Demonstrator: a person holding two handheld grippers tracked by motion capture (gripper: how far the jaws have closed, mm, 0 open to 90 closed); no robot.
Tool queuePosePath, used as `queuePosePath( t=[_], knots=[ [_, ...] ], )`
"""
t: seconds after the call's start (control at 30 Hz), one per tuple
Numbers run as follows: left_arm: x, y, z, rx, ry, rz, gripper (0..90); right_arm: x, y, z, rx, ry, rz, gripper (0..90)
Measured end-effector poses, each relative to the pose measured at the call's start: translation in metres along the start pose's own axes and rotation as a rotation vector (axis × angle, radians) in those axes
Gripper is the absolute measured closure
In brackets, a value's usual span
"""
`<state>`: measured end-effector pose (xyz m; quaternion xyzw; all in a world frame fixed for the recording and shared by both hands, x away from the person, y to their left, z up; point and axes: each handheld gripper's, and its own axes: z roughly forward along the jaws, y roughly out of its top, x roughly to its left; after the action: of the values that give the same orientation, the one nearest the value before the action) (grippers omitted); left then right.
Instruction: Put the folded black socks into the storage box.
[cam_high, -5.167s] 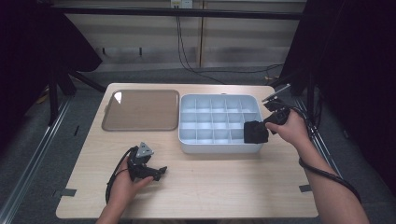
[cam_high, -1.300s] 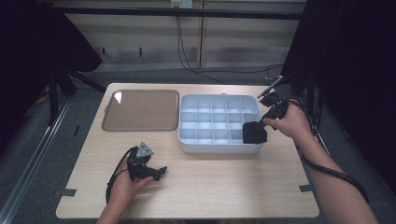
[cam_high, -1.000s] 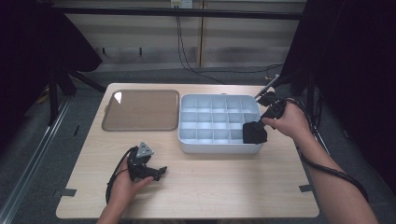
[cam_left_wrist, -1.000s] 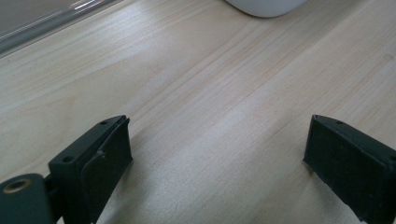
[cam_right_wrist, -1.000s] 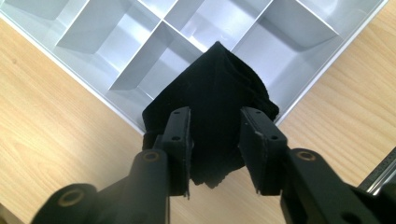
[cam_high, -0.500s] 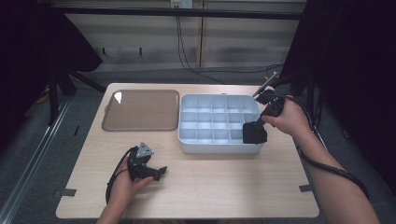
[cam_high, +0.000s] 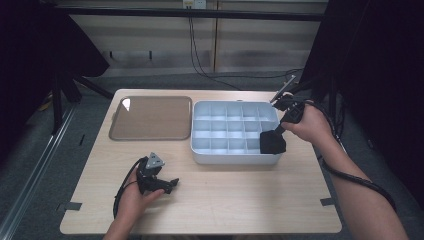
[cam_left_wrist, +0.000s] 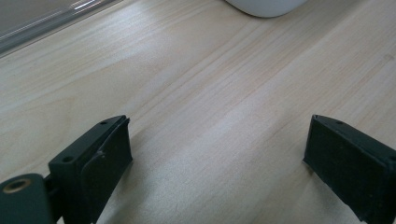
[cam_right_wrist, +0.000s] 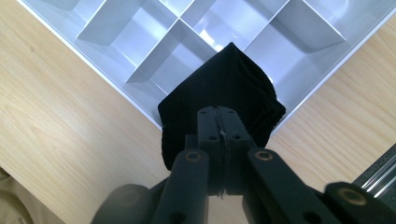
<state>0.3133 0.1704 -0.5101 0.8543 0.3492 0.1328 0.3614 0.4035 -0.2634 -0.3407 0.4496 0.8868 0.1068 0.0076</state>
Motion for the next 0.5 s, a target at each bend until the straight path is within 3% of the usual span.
queuePosePath(
  t=[0.5],
  knots=[
    [0.0001,0.0000,0.0000,0.000,0.001,0.001,6.6,-0.0009,0.0009,0.0084,0.040,-0.023,-0.020,90.0]
  ],
)
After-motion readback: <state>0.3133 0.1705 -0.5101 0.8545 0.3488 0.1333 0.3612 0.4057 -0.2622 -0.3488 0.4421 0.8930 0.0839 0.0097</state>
